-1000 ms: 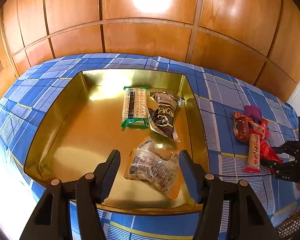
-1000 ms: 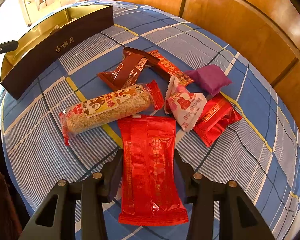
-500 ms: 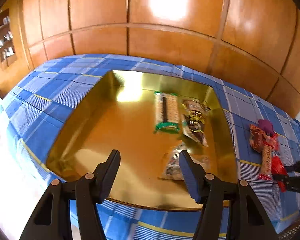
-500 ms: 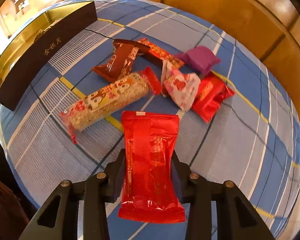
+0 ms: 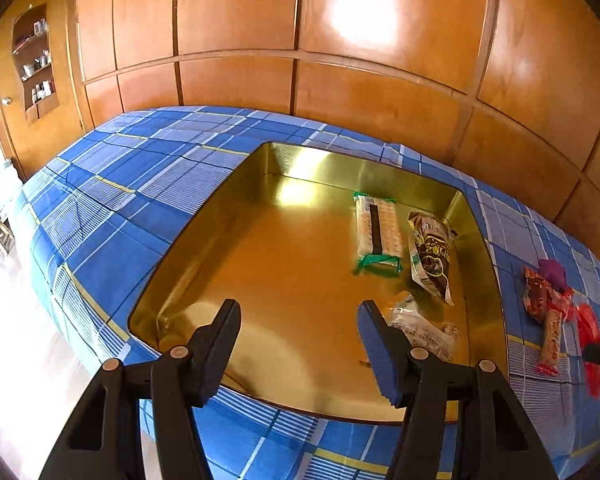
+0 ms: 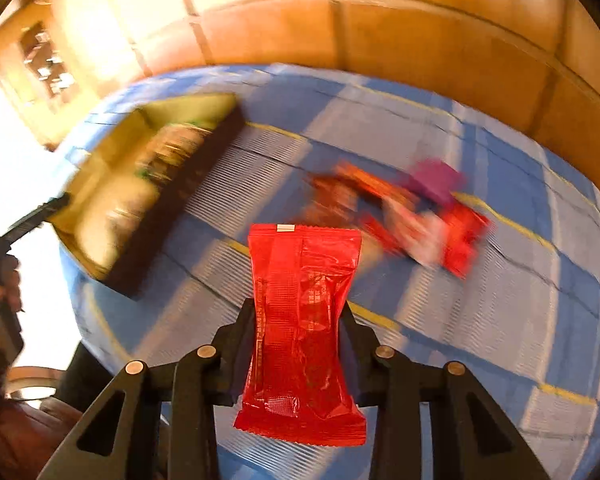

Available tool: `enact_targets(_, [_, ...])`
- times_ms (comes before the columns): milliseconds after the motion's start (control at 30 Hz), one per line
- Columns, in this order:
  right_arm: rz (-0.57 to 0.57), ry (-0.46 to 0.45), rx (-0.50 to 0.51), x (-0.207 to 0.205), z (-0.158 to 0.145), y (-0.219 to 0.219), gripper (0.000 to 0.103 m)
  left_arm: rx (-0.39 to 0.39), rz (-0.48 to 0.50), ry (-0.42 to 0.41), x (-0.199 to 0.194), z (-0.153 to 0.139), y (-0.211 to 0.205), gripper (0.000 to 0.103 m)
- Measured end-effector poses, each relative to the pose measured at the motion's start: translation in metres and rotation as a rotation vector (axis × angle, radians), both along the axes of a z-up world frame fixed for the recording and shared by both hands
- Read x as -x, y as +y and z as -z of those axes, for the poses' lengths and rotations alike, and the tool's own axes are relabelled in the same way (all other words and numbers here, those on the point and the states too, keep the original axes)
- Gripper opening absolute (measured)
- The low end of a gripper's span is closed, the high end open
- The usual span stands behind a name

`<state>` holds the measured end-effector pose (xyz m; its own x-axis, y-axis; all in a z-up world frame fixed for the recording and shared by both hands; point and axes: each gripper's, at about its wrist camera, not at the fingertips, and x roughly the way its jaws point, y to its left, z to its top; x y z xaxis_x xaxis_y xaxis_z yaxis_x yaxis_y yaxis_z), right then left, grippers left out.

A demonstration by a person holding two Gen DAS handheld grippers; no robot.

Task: Organize snacks
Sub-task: 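Carry the red packet into the gold tray and open the right gripper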

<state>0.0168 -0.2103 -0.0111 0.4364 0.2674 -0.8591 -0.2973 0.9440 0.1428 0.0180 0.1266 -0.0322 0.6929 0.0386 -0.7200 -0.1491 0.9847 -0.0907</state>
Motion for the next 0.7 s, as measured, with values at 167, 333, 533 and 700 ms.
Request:
enact_targets(167, [-0.163, -0.055, -0.069, -0.023, -0.019, 0.076, 0.038, 0.005, -0.022, -0.001, 0.000, 0.000, 0.011, 0.061])
enact_targets(333, [-0.273, -0.082, -0.072, -0.050, -0.022, 0.138, 0.038, 0.014, -0.037, 0.000, 0.002, 0.001, 0.019, 0.061])
enact_targets(533, [-0.330, -0.022, -0.033, -0.091, 0.010, 0.189, 0.042, 0.028, -0.055, 0.011, 0.005, 0.006, 0.029, 0.062])
enact_targets(700, [-0.360, 0.026, 0.032, -0.098, 0.041, 0.207, 0.039, 0.038, -0.065, 0.024, 0.005, 0.012, 0.033, 0.061])
